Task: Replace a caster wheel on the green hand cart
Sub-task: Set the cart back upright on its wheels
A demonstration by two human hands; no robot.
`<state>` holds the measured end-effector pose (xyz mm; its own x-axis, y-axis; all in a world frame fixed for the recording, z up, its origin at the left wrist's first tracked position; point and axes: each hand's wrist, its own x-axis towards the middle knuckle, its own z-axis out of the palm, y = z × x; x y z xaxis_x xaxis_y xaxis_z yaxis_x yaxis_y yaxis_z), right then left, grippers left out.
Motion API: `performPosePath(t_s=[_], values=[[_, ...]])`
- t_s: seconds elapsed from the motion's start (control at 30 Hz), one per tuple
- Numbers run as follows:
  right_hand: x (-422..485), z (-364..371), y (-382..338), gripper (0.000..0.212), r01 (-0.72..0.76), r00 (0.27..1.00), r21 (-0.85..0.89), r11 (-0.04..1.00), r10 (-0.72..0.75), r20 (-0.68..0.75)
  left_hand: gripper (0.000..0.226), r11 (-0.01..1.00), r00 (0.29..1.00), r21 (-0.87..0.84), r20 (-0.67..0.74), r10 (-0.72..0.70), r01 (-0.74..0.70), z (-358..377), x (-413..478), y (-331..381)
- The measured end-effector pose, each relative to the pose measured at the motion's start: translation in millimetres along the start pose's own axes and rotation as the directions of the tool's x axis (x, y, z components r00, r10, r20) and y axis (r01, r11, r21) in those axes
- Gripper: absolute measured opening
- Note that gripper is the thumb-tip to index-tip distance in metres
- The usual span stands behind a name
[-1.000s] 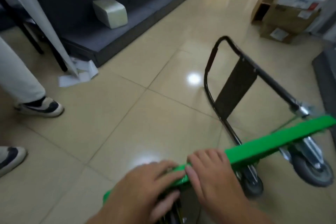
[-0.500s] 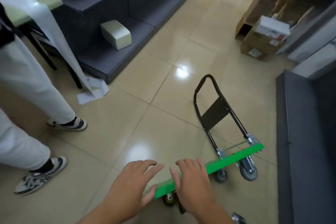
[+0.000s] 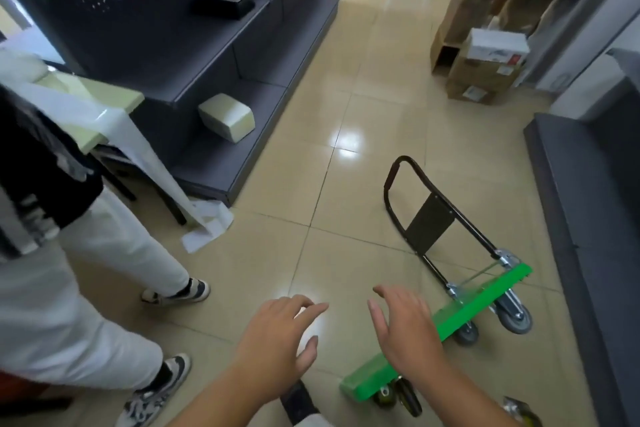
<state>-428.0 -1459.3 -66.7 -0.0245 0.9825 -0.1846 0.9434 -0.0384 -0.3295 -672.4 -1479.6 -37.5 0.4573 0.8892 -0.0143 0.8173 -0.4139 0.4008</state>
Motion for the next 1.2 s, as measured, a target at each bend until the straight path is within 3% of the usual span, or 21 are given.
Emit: performPosePath(t_s=[0.27,0.57,0.7,0.93,1.07,1.2], values=[[80.4,-12.1,19.4,0.035,-0.152,0.982,0.008,0.988,0.151,-0.114,0.048,0.982,0.979,0.103,0.147,0.143,-0.159,-24.8,118.0,-27.3],[162.0,-23.3,91.4,0.033,-0.424,0.903,0.146,0.894,0.429,-0.002,0.046,0.887,0.842,0.070,0.355,0.406,-0.457,-11.3,319.0,-19.8],[192.3,-44.5,121.0,0.035,-0.508,0.857,0.231,0.830,0.513,0.043,0.049,0.782,0.705,0.035,0.459,0.540,-0.622,-11.7,406.8,0.0],[265.7,-78.1,157.6,0.033,-0.684,0.669,0.367,0.631,0.743,-0.031,0.050,0.530,0.385,-0.017,0.667,0.637,-0.848,19.1,573.0,65.9],[331.7,-69.3,185.9,0.038,-0.755,0.506,0.464,0.464,0.861,-0.038,0.051,0.389,0.234,-0.077,0.686,0.689,-0.918,68.1,669.4,83.9],[403.7,-41.8,198.6,0.037,-0.789,0.297,0.578,0.211,0.953,0.057,0.051,0.261,0.071,-0.126,0.770,0.634,-0.957,122.3,758.3,66.4]])
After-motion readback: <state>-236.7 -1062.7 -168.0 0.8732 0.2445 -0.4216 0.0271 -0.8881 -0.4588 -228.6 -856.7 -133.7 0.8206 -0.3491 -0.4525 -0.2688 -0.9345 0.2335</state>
